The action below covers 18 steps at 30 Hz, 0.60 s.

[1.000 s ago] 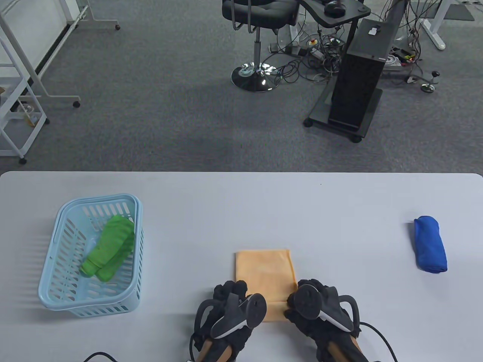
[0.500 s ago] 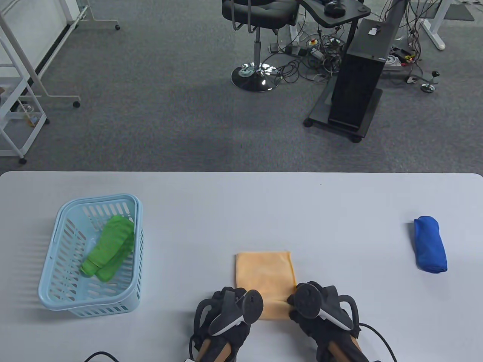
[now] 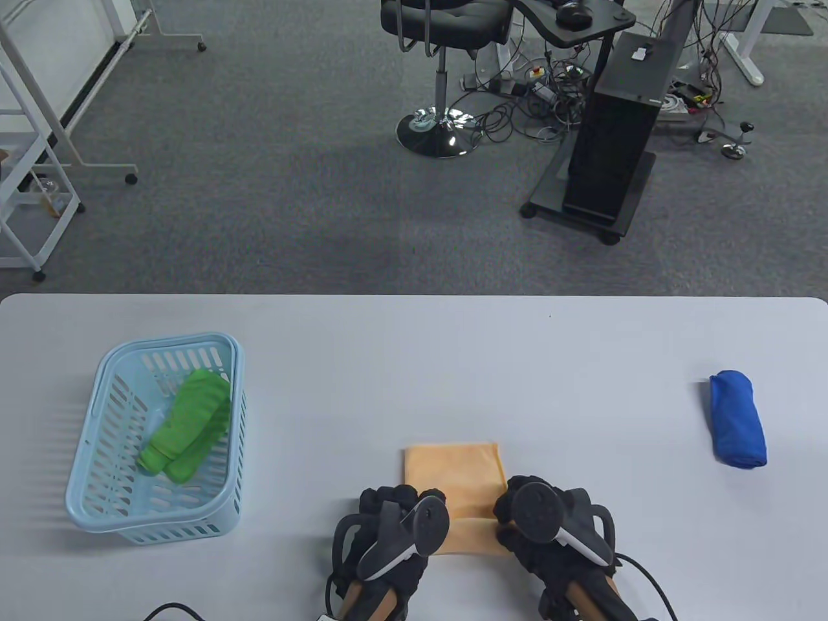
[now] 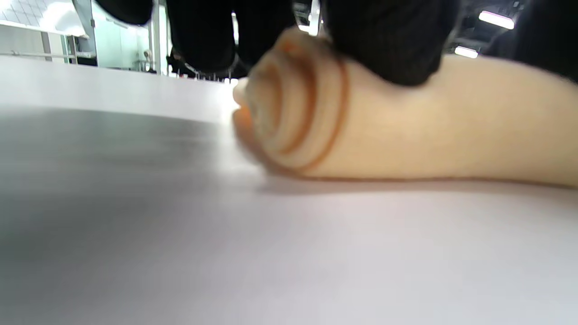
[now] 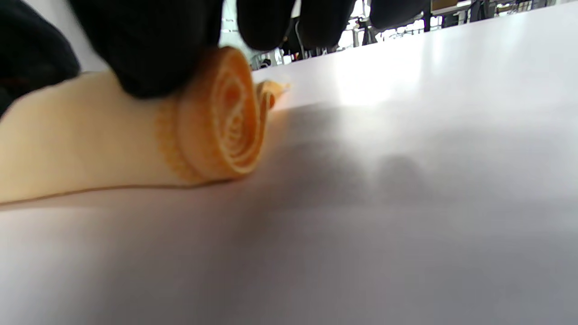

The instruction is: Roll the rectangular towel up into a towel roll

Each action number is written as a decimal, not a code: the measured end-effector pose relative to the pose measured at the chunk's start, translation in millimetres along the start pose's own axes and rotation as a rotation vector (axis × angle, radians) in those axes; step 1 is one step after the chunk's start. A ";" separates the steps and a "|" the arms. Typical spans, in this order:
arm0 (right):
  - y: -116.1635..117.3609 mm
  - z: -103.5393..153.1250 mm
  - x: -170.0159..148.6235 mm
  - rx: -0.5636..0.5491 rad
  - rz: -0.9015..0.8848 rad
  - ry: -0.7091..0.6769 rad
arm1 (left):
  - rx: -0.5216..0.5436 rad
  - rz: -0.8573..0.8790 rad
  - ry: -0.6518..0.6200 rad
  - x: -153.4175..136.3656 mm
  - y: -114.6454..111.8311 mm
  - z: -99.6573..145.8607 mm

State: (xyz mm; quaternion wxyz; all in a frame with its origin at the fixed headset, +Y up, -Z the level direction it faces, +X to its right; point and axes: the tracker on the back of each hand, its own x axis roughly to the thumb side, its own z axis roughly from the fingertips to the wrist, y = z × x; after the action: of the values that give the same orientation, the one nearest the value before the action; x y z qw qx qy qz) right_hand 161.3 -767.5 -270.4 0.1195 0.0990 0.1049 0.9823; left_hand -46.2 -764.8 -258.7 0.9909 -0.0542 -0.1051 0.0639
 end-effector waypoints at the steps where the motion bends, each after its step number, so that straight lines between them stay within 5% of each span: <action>1: 0.5 0.0 0.5 0.002 0.009 0.003 | 0.004 -0.005 -0.003 0.8 -0.1 0.2; 5: 1.1 1.6 1.6 -0.045 0.067 0.011 | 0.042 -0.083 -0.026 6.8 1.0 2.2; 12: 6.4 0.1 1.0 0.105 0.086 0.028 | -0.137 -0.089 -0.025 4.2 -2.4 2.8; 18: 4.5 -1.2 1.8 0.060 0.057 0.030 | -0.109 -0.044 -0.011 4.0 -3.2 0.0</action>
State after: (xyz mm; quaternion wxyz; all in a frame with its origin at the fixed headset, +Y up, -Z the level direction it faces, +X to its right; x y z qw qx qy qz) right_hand 158.4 -771.5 -270.2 0.0871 0.0909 0.1332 0.9831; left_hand -41.9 -767.3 -257.5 0.9871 -0.1052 -0.1150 0.0368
